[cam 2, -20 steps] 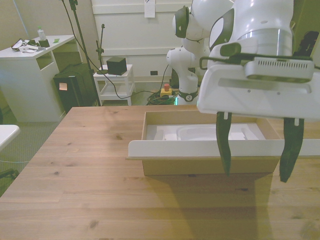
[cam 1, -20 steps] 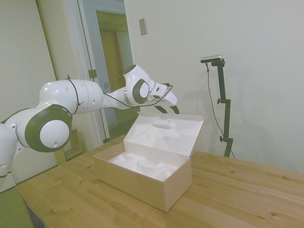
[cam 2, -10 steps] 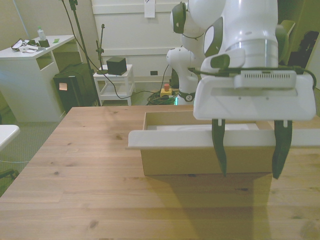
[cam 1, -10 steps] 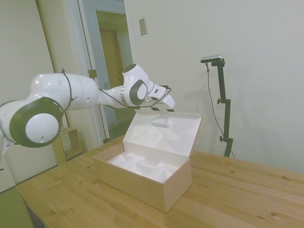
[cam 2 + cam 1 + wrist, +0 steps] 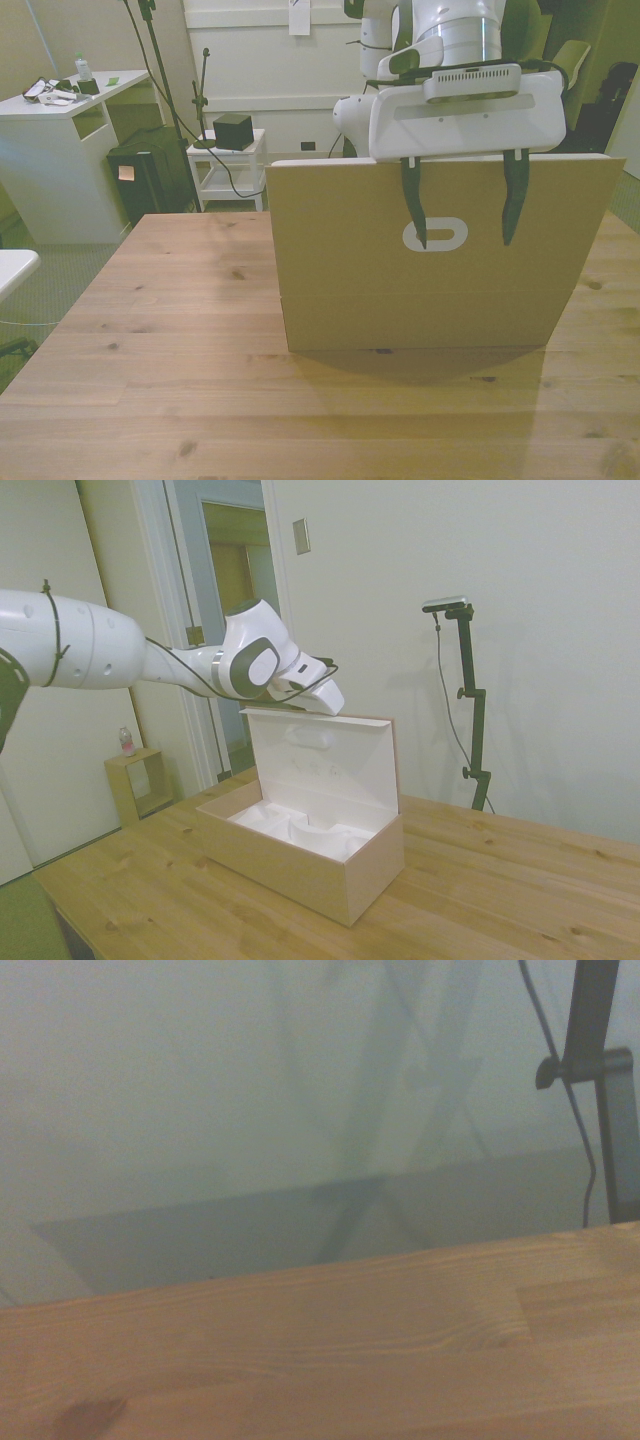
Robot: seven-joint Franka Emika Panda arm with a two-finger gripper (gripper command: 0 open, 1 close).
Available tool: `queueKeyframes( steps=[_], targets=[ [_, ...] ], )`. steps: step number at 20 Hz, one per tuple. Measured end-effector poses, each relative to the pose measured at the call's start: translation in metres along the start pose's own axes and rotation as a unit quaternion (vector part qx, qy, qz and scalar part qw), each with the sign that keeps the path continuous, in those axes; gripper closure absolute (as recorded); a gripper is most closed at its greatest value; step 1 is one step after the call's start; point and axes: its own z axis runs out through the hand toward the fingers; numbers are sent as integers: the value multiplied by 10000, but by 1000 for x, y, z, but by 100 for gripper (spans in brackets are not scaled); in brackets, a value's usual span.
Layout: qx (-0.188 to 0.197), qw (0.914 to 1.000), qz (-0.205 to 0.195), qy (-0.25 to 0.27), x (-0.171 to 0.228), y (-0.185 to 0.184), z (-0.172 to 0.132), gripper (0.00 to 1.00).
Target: Close the box
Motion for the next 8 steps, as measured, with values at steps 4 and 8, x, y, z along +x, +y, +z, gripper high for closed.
queueKeyframes(
  steps=[4, 8],
  targets=[
    [19, 9998, -54, -207, -48, 24, -18, 0],
    [16, 9991, 43, -429, -94, 63, -32, 0]
  ],
)
